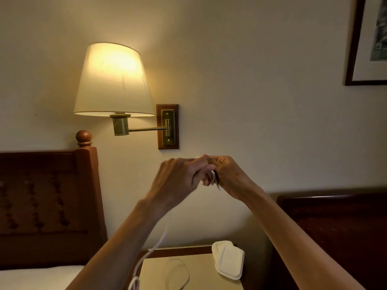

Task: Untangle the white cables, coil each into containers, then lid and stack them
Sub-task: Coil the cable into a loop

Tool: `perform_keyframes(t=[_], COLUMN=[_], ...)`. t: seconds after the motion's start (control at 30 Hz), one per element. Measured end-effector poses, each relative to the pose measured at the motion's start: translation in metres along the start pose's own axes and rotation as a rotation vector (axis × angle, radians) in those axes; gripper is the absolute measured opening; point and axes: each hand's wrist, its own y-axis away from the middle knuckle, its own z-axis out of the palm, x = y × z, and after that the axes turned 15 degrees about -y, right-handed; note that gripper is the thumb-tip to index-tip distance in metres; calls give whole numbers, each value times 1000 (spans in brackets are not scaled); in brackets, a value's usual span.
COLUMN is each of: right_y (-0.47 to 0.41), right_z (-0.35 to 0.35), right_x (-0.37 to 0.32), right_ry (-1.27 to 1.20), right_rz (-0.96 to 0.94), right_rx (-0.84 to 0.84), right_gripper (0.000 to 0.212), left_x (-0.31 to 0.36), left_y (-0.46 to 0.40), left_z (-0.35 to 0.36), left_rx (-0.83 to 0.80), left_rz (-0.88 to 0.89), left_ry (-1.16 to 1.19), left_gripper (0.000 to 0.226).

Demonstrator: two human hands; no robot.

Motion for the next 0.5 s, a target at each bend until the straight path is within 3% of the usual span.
perform_keyframes(t=[0.13, 0.23, 0.37, 0.5], right_y=[9, 12, 12, 9], right_z=[1, 0, 2, 4], right_x=[-3, -5, -8, -6], right_ry=[-66, -116, -180, -325], right_rz=[93, 145, 197, 281], right_rx=[-95, -137, -173, -179], right_gripper=[42, 39, 38, 38], left_x=[-10, -15, -5, -7], left_y=[-3, 4, 13, 16], left_z=[8, 14, 8, 11], left_rx=[-11, -143, -334, -303], left_rz=[-186, -345, -438, -514], left_ry=[75, 392, 815, 962], left_gripper=[28, 42, 32, 37])
